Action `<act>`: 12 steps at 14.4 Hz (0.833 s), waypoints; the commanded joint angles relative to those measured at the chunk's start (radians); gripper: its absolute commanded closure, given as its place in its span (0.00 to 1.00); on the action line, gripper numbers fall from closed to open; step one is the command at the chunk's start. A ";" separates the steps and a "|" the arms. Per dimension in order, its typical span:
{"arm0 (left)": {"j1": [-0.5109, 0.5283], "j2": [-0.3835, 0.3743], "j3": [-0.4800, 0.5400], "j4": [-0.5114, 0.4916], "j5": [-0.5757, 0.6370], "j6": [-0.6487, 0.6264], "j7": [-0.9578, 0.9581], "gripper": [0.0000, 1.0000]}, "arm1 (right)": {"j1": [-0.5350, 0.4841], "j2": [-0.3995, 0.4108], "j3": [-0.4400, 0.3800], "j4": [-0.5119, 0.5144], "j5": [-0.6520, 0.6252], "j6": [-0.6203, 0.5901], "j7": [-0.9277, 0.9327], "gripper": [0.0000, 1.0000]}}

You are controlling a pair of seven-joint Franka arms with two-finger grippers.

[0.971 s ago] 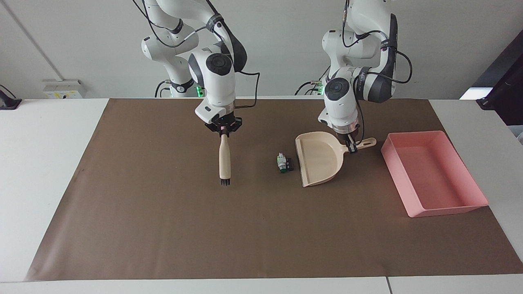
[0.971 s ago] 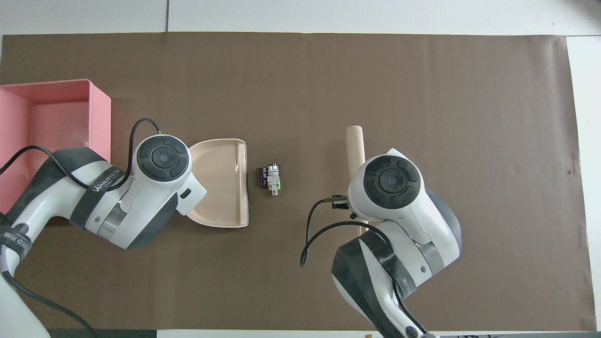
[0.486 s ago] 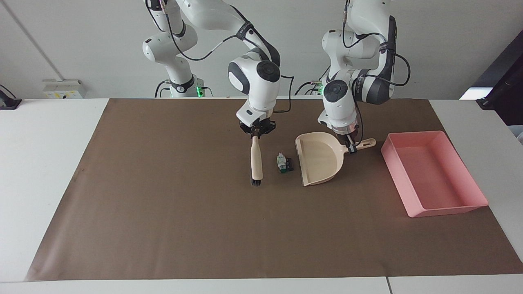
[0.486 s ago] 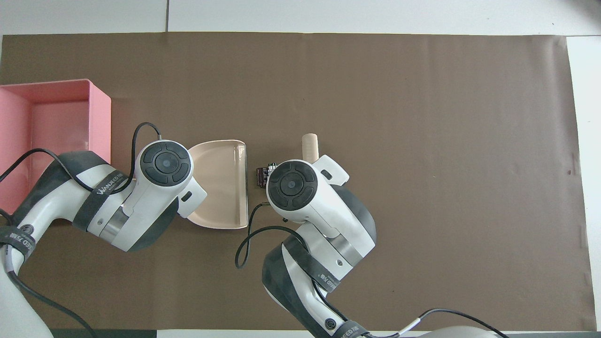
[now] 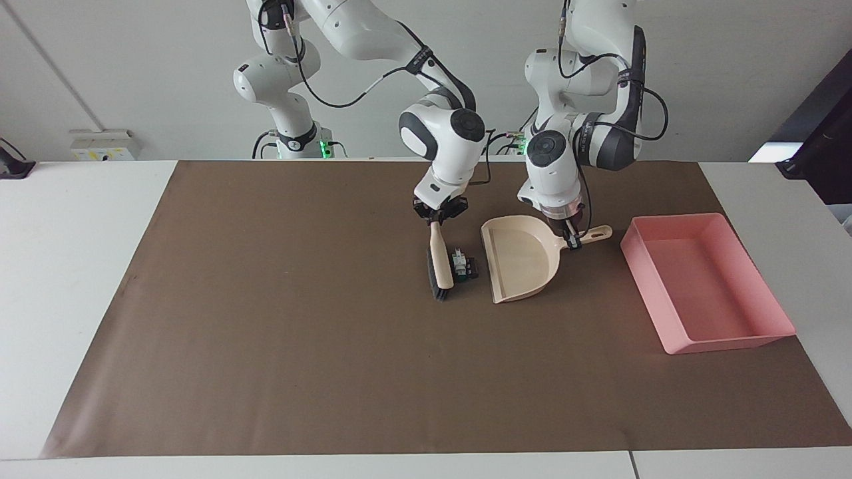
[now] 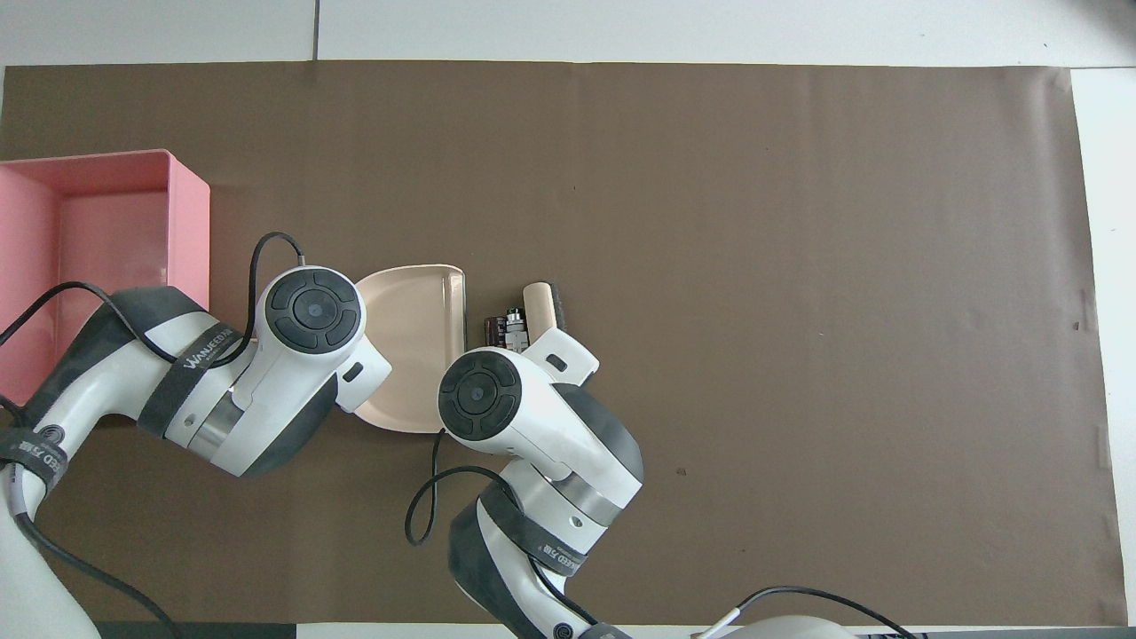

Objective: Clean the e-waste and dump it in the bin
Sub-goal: 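Sweep the component into the dustpan with the brush in the right gripper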

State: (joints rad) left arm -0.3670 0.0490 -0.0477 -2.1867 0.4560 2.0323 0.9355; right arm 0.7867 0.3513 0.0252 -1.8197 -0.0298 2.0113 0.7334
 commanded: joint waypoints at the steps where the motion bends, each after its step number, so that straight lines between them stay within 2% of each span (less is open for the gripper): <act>1: -0.003 -0.032 0.006 -0.038 0.027 0.026 -0.027 1.00 | -0.006 0.028 0.048 0.023 0.013 0.065 -0.032 1.00; 4: 0.000 -0.034 0.005 -0.042 0.027 0.032 -0.041 1.00 | -0.012 0.049 0.094 0.025 0.111 0.206 -0.057 1.00; 9: 0.020 -0.047 0.003 -0.077 0.023 0.094 -0.046 1.00 | -0.004 0.074 0.094 0.033 0.339 0.444 -0.169 1.00; 12: 0.072 -0.061 0.002 -0.129 0.007 0.211 -0.044 1.00 | -0.006 0.092 0.094 0.108 0.355 0.391 -0.169 1.00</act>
State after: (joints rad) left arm -0.3321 0.0338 -0.0455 -2.2461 0.4611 2.1442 0.9124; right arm 0.7899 0.4207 0.1118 -1.7790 0.2997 2.4391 0.5847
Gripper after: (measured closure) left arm 0.670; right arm 0.749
